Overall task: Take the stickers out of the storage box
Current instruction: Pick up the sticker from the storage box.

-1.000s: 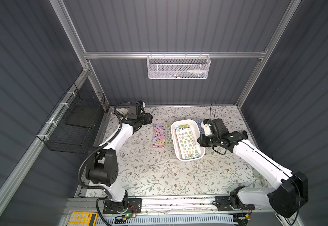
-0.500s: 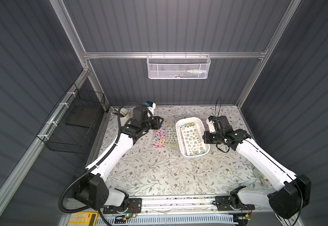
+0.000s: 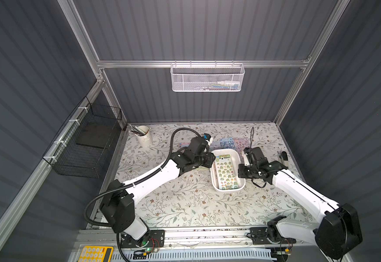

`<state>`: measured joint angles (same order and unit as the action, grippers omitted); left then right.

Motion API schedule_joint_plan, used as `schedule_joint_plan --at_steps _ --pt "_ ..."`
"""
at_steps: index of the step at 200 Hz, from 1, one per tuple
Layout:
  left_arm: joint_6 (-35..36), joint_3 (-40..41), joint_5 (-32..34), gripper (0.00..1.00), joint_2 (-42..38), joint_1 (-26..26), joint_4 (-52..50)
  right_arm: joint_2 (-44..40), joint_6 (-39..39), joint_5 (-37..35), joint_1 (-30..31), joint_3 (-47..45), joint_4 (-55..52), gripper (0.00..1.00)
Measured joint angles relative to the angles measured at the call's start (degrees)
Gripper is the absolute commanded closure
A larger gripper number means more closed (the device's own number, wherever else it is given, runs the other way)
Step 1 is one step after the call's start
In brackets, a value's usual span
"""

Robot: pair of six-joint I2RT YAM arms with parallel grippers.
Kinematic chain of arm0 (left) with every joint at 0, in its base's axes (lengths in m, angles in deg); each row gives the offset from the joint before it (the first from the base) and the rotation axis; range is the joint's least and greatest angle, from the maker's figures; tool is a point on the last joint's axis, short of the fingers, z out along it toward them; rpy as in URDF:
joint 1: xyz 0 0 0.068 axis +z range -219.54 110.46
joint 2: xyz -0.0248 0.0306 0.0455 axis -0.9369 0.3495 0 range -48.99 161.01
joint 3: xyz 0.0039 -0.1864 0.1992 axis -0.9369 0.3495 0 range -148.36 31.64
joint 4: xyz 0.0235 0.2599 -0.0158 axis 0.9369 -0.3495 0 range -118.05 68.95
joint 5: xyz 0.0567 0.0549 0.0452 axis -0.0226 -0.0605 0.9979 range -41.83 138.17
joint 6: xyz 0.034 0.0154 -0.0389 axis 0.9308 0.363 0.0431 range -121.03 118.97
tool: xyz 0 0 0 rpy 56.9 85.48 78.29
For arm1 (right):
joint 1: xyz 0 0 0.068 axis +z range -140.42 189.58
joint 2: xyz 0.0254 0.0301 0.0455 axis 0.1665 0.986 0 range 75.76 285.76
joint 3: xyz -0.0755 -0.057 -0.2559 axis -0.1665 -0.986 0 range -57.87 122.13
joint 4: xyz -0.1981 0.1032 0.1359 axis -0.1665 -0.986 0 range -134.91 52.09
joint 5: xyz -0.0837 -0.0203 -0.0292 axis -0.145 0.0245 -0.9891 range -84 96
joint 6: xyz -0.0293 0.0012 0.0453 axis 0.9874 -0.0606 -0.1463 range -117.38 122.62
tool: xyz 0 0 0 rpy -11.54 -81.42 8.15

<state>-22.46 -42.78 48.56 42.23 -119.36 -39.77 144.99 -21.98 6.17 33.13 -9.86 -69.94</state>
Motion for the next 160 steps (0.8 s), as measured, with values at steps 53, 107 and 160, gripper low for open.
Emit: schedule_joint_plan --at_steps 53,107,160 --pt "-2.2 -2.8 6.3 0.65 6.3 -7.3 -3.0 -2.4 -2.6 -1.7 0.0 -7.2 5.3 0.97" --pt "-5.2 -3.7 10.3 0.64 11.2 -9.4 -4.3 -2.2 -3.9 -1.9 0.0 -10.3 10.1 0.95" --pt "-6.9 -3.7 13.5 0.51 13.0 -9.4 -4.5 -1.3 -3.9 -1.9 0.0 -11.3 12.6 0.95"
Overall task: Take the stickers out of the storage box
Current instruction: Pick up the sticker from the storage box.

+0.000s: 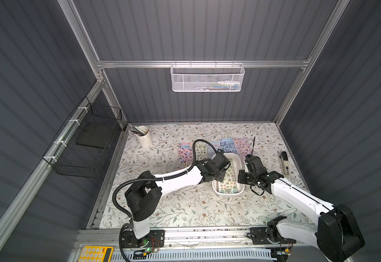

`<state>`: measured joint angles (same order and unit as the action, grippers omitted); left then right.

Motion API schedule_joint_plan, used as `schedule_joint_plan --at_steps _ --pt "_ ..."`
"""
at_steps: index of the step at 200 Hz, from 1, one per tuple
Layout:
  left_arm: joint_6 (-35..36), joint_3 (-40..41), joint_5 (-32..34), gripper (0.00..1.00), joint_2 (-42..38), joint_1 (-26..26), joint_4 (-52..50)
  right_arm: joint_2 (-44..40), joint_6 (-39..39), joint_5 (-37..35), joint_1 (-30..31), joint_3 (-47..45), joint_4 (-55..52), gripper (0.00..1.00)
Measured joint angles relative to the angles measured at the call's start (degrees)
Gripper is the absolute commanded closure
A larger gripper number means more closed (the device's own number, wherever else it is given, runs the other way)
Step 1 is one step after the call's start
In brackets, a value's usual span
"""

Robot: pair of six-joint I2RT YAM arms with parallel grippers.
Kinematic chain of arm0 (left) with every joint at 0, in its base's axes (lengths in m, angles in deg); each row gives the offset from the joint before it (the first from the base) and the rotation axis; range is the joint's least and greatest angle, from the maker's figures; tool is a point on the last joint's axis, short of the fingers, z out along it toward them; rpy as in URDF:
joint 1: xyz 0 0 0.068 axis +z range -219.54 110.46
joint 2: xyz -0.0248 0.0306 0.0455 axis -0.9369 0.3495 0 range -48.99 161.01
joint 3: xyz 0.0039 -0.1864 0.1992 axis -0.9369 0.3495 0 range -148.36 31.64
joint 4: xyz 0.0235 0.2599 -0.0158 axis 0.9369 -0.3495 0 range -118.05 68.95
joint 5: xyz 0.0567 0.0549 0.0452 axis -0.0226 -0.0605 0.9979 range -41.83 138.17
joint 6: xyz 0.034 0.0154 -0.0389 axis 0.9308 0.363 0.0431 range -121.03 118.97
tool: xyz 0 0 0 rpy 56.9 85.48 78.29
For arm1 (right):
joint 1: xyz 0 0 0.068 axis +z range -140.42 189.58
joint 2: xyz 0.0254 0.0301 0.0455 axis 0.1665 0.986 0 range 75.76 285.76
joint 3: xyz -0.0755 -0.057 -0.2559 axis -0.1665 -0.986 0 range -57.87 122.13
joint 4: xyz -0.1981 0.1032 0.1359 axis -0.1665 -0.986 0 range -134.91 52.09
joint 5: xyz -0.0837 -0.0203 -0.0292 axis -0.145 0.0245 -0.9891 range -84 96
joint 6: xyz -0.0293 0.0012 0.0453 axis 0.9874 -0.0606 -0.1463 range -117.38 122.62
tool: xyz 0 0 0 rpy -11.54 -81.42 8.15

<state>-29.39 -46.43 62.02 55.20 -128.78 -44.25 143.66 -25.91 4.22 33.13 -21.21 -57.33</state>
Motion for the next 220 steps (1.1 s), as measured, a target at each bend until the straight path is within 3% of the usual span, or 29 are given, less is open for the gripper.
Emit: schedule_joint_plan --at_steps 124,186,220 --pt "-0.4 -5.0 1.3 0.49 8.7 -0.4 -0.3 0.0 0.3 0.3 0.0 -2.5 3.2 0.95" --pt "-3.1 -6.3 3.2 0.36 10.7 -0.6 -1.6 0.0 0.5 0.3 0.0 -2.6 3.6 0.95" --pt "-4.8 -6.4 3.6 0.35 11.1 -0.7 -1.4 0.0 0.5 0.5 0.0 -2.6 3.6 0.95"
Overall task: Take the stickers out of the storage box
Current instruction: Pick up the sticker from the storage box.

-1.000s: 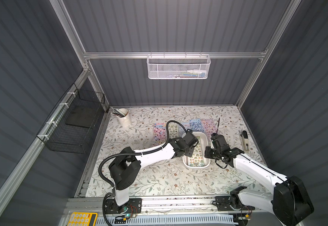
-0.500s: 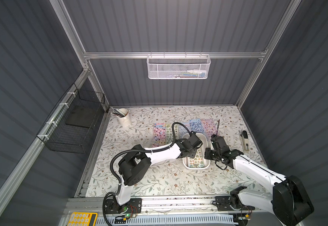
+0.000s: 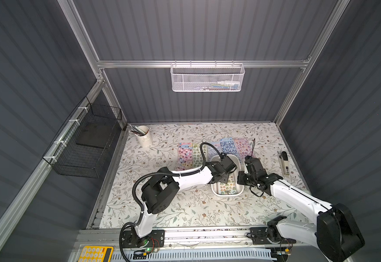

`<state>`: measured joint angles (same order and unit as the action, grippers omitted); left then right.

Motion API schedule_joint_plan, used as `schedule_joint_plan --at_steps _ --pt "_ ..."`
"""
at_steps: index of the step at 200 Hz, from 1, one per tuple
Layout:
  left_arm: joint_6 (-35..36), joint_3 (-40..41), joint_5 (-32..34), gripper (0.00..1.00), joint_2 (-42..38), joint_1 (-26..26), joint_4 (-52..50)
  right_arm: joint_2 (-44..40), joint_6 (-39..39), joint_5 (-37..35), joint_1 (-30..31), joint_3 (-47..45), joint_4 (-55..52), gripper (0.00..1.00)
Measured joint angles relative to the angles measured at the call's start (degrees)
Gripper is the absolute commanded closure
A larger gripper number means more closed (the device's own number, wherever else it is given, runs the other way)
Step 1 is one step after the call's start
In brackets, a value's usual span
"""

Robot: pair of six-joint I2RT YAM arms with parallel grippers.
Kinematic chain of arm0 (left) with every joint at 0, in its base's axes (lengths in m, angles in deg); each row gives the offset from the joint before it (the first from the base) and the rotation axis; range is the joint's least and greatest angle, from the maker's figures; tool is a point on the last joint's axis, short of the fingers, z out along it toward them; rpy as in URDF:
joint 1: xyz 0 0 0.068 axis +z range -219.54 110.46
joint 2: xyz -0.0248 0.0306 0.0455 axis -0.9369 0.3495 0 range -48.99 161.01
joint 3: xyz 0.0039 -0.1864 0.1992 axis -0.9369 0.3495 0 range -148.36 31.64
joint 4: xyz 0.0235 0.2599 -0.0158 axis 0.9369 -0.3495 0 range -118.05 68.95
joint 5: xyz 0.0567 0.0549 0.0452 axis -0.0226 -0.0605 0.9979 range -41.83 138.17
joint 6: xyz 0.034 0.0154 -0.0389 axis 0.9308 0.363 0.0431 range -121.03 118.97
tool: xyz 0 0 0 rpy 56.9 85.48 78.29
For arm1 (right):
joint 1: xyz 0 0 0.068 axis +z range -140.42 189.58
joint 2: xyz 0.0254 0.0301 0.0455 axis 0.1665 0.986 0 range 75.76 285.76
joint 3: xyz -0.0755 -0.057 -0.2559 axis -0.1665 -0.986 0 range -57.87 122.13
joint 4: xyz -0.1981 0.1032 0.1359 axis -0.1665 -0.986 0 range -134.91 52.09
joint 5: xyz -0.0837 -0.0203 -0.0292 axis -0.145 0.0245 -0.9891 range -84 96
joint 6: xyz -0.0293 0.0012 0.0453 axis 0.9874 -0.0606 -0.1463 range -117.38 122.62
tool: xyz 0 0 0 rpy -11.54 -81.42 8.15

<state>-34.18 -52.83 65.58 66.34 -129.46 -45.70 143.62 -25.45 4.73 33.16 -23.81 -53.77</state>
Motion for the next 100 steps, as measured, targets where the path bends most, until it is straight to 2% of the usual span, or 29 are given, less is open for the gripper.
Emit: schedule_joint_plan --at_steps 80,100 --pt "-5.1 -1.0 0.8 0.38 1.6 0.0 0.6 -0.5 0.0 0.3 0.0 -0.7 0.5 0.95" --pt "-5.7 -1.2 0.9 0.34 1.7 0.0 0.2 -0.5 0.0 0.5 0.0 -0.7 0.7 0.94"
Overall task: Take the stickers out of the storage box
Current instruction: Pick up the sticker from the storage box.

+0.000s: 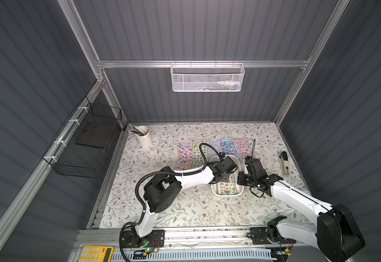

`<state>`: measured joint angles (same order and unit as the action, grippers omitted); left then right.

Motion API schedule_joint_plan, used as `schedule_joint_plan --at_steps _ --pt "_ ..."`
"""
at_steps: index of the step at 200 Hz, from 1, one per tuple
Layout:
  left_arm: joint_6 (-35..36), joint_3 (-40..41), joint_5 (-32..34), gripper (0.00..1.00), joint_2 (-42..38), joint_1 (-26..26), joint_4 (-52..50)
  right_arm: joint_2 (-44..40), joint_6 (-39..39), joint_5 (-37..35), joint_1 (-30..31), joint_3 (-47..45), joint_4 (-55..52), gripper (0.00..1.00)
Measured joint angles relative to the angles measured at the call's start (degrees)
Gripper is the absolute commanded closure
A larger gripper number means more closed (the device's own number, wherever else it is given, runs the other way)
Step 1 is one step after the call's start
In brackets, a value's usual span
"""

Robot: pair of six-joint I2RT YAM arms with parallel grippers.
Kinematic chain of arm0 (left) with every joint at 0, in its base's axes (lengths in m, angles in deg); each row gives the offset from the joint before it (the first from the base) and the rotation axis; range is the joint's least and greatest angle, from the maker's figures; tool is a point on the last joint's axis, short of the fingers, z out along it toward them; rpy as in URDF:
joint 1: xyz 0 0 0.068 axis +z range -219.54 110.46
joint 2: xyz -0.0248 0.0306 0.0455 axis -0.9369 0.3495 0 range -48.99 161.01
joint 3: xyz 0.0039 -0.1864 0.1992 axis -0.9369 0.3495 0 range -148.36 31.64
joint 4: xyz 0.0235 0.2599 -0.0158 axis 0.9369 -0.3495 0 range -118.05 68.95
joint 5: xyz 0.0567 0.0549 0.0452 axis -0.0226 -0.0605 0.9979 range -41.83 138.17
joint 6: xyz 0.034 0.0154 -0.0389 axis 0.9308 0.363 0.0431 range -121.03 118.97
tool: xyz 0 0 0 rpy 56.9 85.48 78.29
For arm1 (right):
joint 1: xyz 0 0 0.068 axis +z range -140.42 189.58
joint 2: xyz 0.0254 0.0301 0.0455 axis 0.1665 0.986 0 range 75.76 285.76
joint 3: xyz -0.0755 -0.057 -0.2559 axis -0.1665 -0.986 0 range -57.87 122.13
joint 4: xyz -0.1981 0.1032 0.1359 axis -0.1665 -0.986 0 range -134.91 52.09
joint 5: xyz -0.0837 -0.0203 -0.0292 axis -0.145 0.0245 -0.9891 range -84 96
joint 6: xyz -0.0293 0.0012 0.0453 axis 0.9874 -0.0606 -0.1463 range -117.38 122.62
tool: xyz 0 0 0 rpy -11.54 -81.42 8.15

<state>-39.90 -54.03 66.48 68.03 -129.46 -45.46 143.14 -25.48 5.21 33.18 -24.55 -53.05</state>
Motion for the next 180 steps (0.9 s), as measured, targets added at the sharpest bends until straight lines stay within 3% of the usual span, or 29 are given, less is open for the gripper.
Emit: schedule_joint_plan --at_steps 26,95,180 --pt "-0.8 -1.6 0.2 0.30 1.6 0.0 -0.2 0.0 0.0 0.4 0.0 -0.1 0.3 0.93" --pt "-2.1 -2.4 0.2 0.34 2.7 0.0 -0.3 0.0 -0.1 0.7 0.0 -0.5 0.3 0.93" --pt "-3.3 0.7 0.1 0.54 1.0 0.0 2.6 0.0 -0.1 0.7 0.0 -0.9 0.4 0.93"
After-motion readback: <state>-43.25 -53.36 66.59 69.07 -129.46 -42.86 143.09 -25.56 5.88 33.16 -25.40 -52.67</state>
